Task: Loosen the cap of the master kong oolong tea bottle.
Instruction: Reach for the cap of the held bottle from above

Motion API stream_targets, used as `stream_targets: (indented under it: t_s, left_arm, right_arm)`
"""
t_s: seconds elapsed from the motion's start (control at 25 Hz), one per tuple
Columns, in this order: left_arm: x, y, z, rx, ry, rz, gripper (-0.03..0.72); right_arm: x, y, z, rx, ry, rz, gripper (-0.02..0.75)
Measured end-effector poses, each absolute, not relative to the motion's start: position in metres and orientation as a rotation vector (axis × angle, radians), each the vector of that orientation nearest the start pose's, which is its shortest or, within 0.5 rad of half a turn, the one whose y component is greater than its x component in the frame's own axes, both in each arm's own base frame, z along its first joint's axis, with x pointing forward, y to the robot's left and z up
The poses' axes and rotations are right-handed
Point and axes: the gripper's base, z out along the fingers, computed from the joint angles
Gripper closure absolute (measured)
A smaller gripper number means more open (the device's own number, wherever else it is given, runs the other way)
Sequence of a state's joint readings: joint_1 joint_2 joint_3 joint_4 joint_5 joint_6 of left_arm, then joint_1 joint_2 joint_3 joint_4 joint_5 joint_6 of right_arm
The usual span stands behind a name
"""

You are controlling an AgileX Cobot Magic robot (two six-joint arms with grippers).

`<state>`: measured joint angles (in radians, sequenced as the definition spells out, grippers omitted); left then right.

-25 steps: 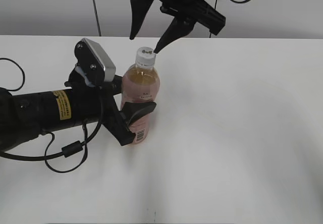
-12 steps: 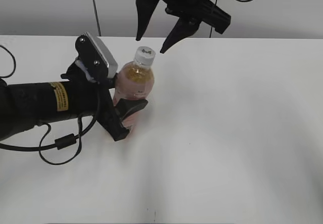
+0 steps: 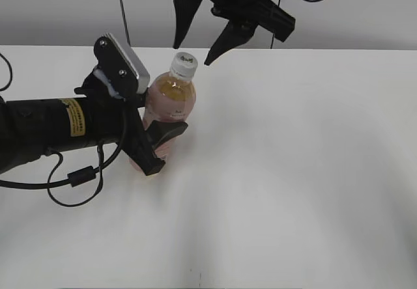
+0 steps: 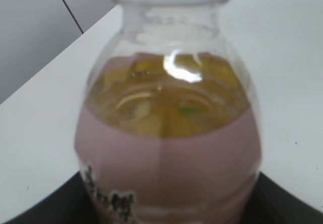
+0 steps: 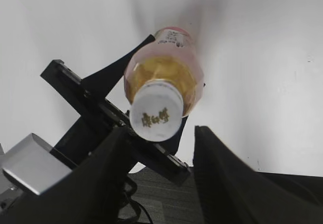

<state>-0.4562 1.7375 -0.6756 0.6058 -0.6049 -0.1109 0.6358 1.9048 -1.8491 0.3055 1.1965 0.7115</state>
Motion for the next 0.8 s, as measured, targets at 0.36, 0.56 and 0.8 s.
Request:
stream_targets:
  t_s: [0.36,0.56,0.8]
  left_arm:
    - [0.275,-0.168,0.162,1.047,1.727,-0.353,0.281]
    - [0.275,-0.168,0.161,1.050,1.735,-0.347,0.281]
    - [0.275,-0.168,0.161,1.052,1.732,-0.347,0.281]
  right_arm:
    - [0.324,0.273,0.316,0.188,2.930,0.760,0.406]
    - [0.327,0.276,0.306,0.184,2.958,0.763,0.391]
    - [0.329,0.275,0.305,0.175,2.954,0.736,0.380]
